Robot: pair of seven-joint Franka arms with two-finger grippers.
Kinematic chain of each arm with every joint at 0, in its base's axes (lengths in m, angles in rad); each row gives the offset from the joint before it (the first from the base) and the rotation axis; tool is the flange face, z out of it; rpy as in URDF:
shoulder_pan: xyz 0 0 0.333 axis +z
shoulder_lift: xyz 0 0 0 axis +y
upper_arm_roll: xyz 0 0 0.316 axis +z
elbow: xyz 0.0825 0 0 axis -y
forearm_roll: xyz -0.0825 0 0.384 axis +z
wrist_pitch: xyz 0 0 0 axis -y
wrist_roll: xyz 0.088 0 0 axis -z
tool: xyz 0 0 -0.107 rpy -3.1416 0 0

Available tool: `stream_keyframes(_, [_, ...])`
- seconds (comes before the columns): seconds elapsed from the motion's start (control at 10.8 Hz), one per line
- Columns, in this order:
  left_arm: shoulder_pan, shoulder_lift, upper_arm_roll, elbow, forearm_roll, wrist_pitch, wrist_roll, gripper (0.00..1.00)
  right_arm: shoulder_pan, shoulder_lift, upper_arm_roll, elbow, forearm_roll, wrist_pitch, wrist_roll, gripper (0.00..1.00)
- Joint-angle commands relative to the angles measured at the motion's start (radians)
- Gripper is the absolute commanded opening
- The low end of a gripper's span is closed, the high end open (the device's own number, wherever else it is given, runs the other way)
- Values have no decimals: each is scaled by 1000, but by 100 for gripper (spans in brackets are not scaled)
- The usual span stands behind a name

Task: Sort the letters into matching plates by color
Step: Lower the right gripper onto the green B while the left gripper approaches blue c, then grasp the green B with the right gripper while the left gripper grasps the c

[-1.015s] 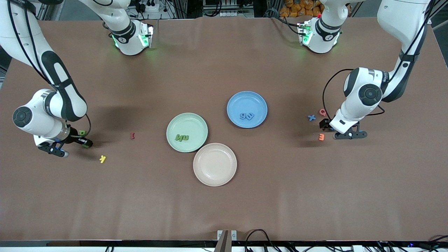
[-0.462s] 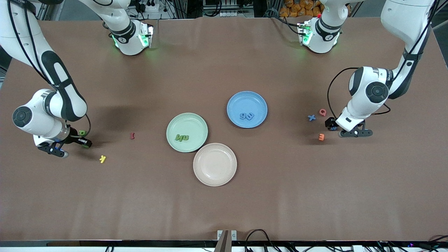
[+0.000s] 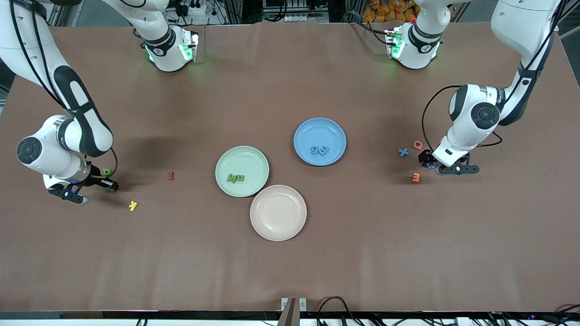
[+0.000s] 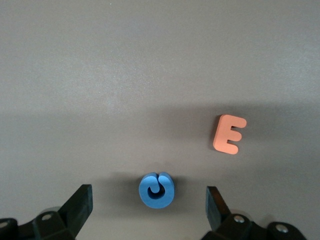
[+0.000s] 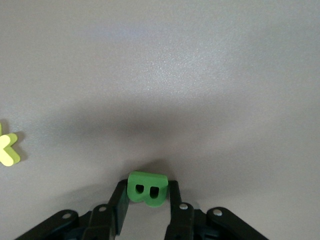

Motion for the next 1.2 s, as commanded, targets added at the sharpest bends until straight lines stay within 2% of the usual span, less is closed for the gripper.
stream_keyframes(0.0, [-2, -12, 5, -25, -31, 32, 33, 100, -12, -16, 14, -23, 8, 18, 8, 35])
stream_keyframes(0.55, [19, 3, 5, -28, -31, 35, 64, 99, -11, -14, 12, -20, 8, 21, 5, 27])
stream_keyframes(0.65, [19, 10, 5, -26, -30, 37, 64, 93, -11, -14, 14, -20, 8, 21, 4, 27])
stream_keyframes(1.11, [21, 43, 5, -25, -30, 84, 78, 90, -6, -14, 14, -9, -6, 8, -33, 25])
